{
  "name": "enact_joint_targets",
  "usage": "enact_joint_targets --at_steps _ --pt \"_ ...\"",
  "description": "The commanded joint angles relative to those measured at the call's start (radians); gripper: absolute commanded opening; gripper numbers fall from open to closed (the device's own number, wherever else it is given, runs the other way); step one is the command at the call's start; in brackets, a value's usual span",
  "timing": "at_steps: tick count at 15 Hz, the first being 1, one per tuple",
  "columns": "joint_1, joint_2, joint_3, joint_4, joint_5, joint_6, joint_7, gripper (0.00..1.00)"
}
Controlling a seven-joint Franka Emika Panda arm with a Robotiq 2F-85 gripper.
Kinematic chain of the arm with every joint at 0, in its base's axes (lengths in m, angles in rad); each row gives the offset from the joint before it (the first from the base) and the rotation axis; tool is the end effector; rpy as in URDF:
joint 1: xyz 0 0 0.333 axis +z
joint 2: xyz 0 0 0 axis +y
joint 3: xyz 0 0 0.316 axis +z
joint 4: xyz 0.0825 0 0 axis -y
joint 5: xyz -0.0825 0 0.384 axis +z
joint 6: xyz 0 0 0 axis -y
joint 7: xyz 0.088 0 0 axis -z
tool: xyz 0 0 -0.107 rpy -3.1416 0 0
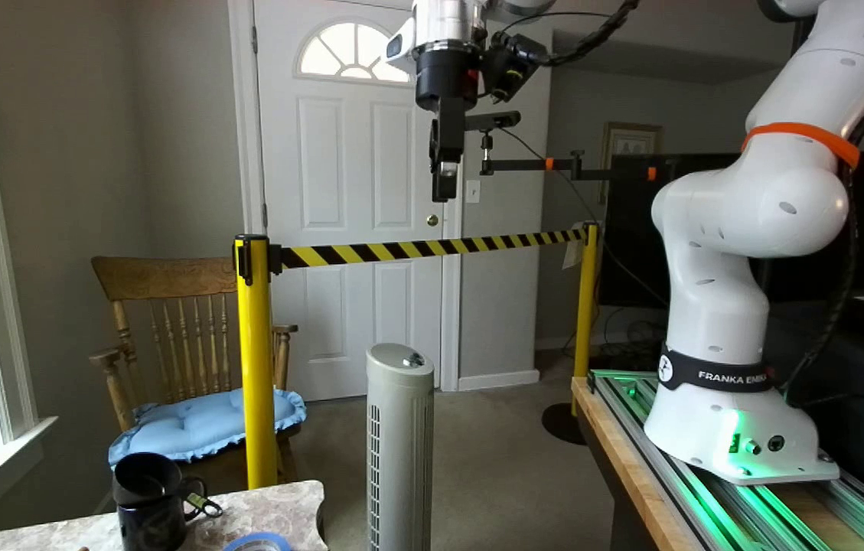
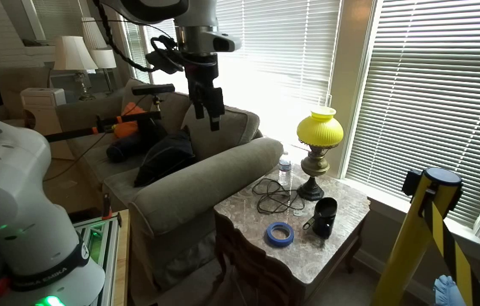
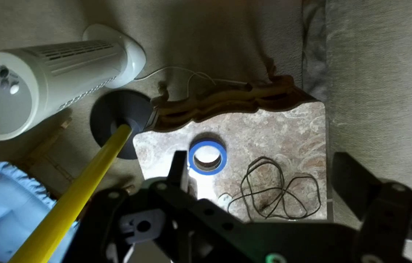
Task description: Unlatch the striped rope from the yellow pole on the left
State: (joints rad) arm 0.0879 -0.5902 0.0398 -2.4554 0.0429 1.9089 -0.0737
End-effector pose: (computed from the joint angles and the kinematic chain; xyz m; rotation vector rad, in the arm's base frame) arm 0.3732 0.0523 0.5057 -3.1083 -0.2833 -0.0671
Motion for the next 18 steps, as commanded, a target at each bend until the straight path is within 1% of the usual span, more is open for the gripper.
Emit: enact_joint_targets --at_steps 1,4,7,9,13,16,18 --pt "-0.013 0.070 -0.056 0.017 -0.094 0.146 -0.185 1.00" --pt "0.003 0.142 -0.154 0.043 -0.090 0.280 -0.406 1.00" --pt "-0.008 0.253 -0.217 0.106 -0.077 0.362 -0.529 1.00" --pt "-0.025 0.327 -0.236 0.160 -0.082 0.390 -0.573 1.00" --pt "-0.068 0.471 -0.248 0.289 -0.047 0.404 -0.610 1.00" --pt "-0.111 0.568 -0.236 0.387 -0.014 0.395 -0.532 1.00" --pt "-0.136 0.623 -0.227 0.434 -0.016 0.407 -0.475 1.00"
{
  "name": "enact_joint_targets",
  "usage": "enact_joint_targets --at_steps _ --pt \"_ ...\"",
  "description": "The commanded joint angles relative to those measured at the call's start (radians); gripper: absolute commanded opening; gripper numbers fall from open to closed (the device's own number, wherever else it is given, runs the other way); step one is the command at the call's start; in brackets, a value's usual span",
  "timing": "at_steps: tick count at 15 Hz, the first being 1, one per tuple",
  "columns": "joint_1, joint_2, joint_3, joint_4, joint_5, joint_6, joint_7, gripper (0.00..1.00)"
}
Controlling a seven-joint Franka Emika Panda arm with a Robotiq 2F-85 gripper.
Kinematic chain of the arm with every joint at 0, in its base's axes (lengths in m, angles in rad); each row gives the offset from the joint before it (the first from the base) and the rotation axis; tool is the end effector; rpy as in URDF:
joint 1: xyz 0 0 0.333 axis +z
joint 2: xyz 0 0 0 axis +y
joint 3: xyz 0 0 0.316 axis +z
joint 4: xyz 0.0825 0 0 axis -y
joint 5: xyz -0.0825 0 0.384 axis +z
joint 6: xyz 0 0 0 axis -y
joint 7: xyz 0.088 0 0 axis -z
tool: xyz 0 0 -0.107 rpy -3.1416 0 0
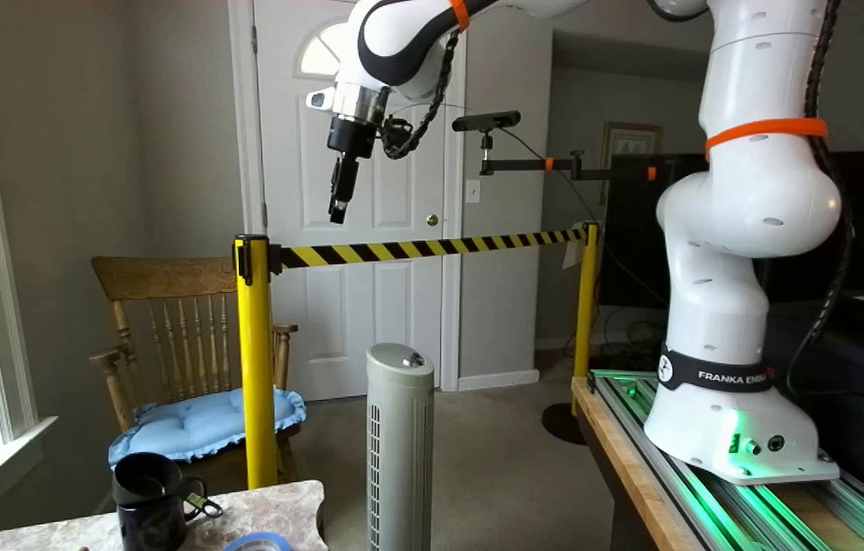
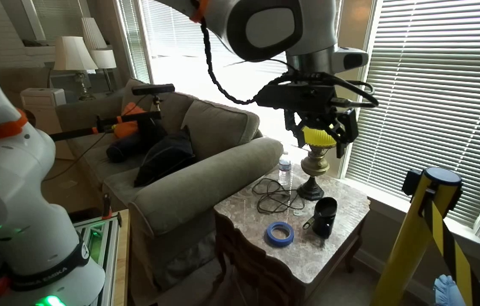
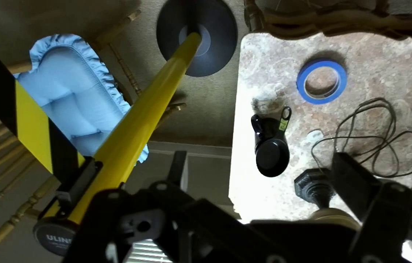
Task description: Unlatch the striped rope from the yellow pole on the left
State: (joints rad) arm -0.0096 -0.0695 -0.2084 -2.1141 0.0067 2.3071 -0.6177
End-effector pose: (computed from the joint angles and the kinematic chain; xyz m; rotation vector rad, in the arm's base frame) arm 0.5392 -0.1211 0.4708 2.9721 0.5939 0.3758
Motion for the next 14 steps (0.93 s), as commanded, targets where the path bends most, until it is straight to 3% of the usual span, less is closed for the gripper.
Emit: enact_joint_targets --at_steps 1,5,6,13,14 --pt "-0.050 0.126 0.025 0.114 0.015 0.011 0.092 1.00" --pt "-0.099 0.211 0.022 0.192 -0.034 0.020 0.198 1.00" --pt "-0.099 0.155 0.041 0.138 -0.010 0.013 0.139 1.00" --pt "-0.120 0.198 0.042 0.181 -0.020 0.013 0.175 1.00" --pt "-0.133 0.218 0.049 0.209 0.046 -0.019 0.139 1.00"
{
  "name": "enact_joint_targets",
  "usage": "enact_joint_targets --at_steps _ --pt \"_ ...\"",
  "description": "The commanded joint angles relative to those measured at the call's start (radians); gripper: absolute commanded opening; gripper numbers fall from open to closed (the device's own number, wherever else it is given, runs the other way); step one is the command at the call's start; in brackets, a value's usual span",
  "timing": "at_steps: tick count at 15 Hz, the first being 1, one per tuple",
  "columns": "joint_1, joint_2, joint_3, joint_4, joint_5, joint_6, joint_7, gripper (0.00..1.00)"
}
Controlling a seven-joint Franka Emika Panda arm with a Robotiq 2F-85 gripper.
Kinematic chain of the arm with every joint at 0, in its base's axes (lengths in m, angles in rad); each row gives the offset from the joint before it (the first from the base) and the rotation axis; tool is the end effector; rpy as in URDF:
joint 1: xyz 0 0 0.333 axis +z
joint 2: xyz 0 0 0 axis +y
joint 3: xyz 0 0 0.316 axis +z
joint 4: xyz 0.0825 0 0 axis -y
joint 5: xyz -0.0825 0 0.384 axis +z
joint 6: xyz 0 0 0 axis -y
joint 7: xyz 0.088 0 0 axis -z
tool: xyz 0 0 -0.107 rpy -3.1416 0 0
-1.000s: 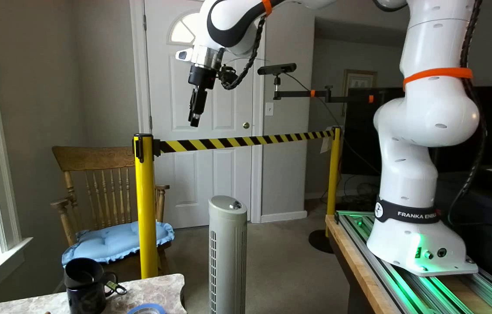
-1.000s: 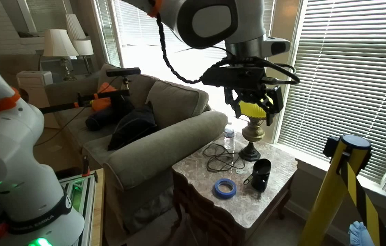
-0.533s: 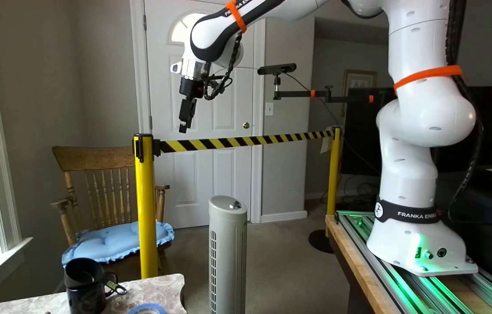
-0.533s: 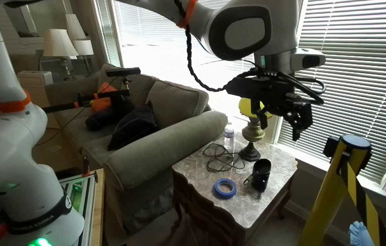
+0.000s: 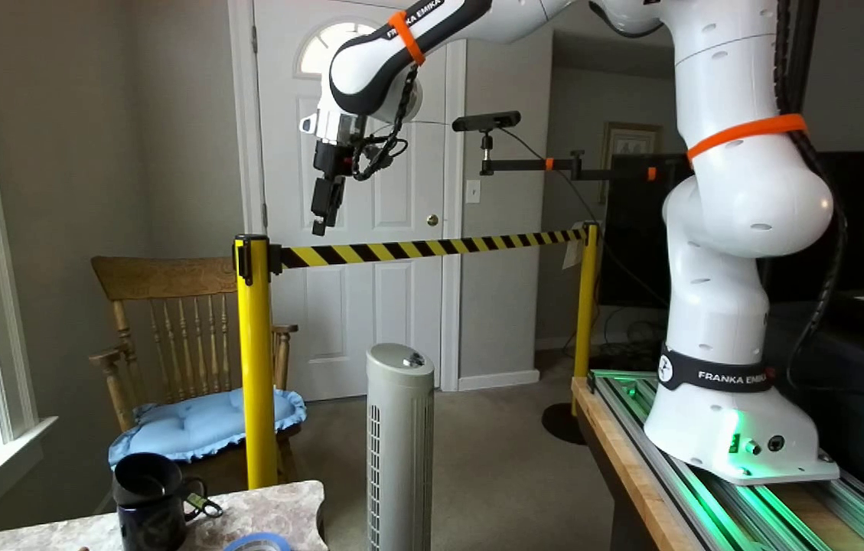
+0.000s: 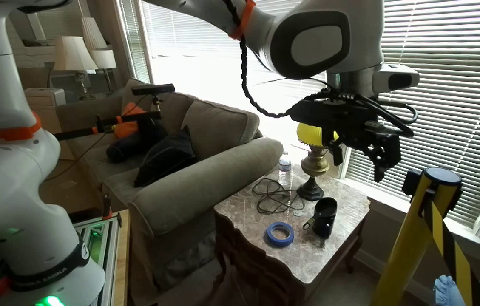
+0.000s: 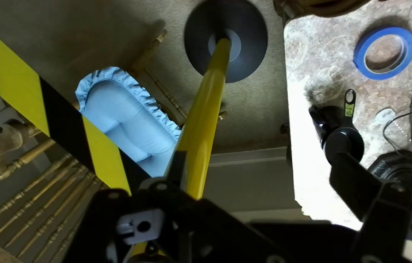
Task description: Unlatch the striped rope from the yellow pole on the left
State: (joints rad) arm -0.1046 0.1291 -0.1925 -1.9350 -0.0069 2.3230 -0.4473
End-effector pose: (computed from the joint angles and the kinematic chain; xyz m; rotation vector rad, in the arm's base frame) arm 0.5862 -0.1757 0.4471 2.9891 0.2382 0.3505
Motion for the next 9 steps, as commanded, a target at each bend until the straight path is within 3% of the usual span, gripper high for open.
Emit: enact_joint_targets --at_steps 1,4,9 --pt "-0.045 0.039 0.031 0.050 0.050 -0.004 -0.032 1.00" --pt "-0.084 0.116 0.036 0.161 0.116 -0.025 -0.058 1.00" --pt "-0.138 0.262 0.057 0.329 0.093 -0.018 -0.102 1.00"
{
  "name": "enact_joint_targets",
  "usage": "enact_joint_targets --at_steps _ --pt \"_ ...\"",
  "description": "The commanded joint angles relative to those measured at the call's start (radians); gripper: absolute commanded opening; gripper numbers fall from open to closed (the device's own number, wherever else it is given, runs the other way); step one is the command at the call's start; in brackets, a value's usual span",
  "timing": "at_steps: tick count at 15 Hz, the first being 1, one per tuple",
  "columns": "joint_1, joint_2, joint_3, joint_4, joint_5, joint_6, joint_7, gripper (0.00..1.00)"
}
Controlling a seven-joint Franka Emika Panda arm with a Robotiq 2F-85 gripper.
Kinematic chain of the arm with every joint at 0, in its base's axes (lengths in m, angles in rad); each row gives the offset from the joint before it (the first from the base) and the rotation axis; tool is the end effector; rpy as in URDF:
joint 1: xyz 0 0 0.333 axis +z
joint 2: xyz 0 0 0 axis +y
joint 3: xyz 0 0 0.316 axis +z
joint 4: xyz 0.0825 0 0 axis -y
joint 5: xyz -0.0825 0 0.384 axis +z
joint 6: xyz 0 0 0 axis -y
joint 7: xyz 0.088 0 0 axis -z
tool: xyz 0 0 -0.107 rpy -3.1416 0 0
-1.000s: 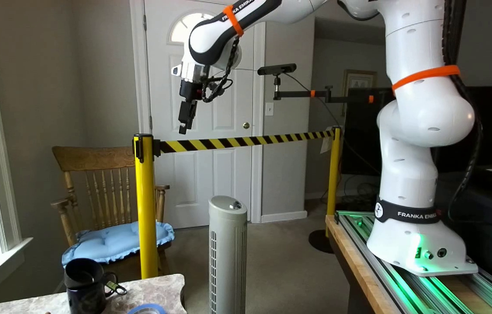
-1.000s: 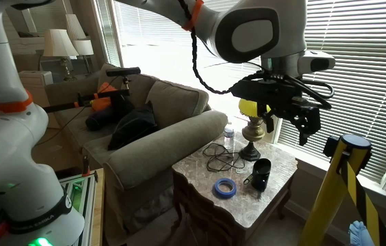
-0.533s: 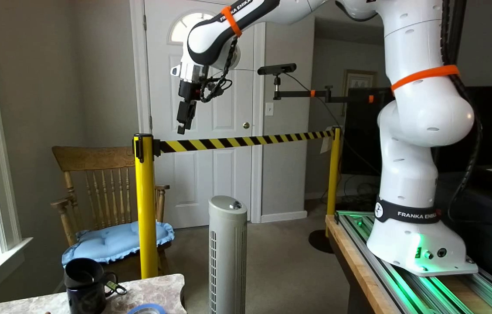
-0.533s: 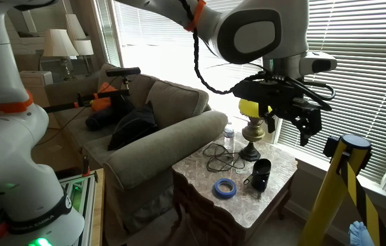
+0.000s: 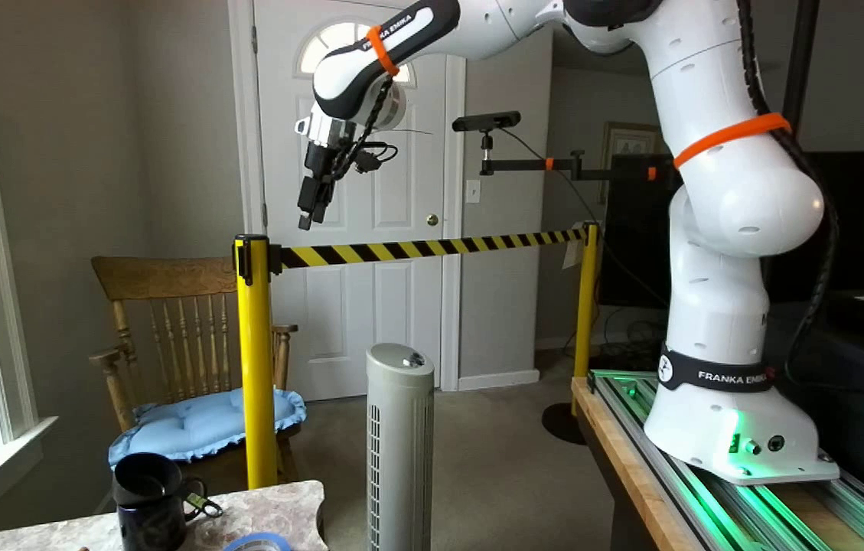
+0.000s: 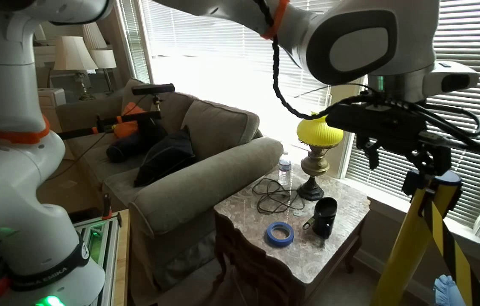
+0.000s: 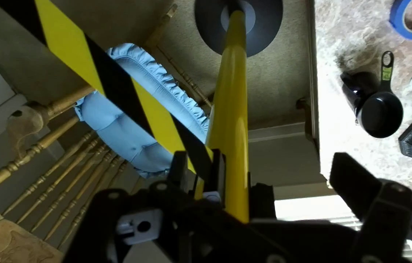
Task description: Unlatch the striped rope from the yellow pole on the left
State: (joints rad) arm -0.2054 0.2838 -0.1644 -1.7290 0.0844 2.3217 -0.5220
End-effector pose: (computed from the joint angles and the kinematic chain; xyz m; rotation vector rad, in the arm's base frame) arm 0.6250 -0.2302 0.4507 2.9923 0.1768 0.4438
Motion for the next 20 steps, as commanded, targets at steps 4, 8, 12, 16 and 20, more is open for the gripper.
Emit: enact_joint_targets --at_steps 4,8,12,16,20 --pt "-0.067 0.210 0.055 0.222 -0.004 -0.010 -0.013 1.00" --pt "-0.108 0.289 0.095 0.302 0.012 -0.013 -0.046 1.00" --pt "-0.131 0.335 0.123 0.356 0.013 -0.010 -0.047 0.74" --pt "-0.151 0.362 0.153 0.402 0.028 -0.032 -0.059 0.46" --pt "-0.163 0.377 0.180 0.433 0.038 -0.049 -0.104 0.42"
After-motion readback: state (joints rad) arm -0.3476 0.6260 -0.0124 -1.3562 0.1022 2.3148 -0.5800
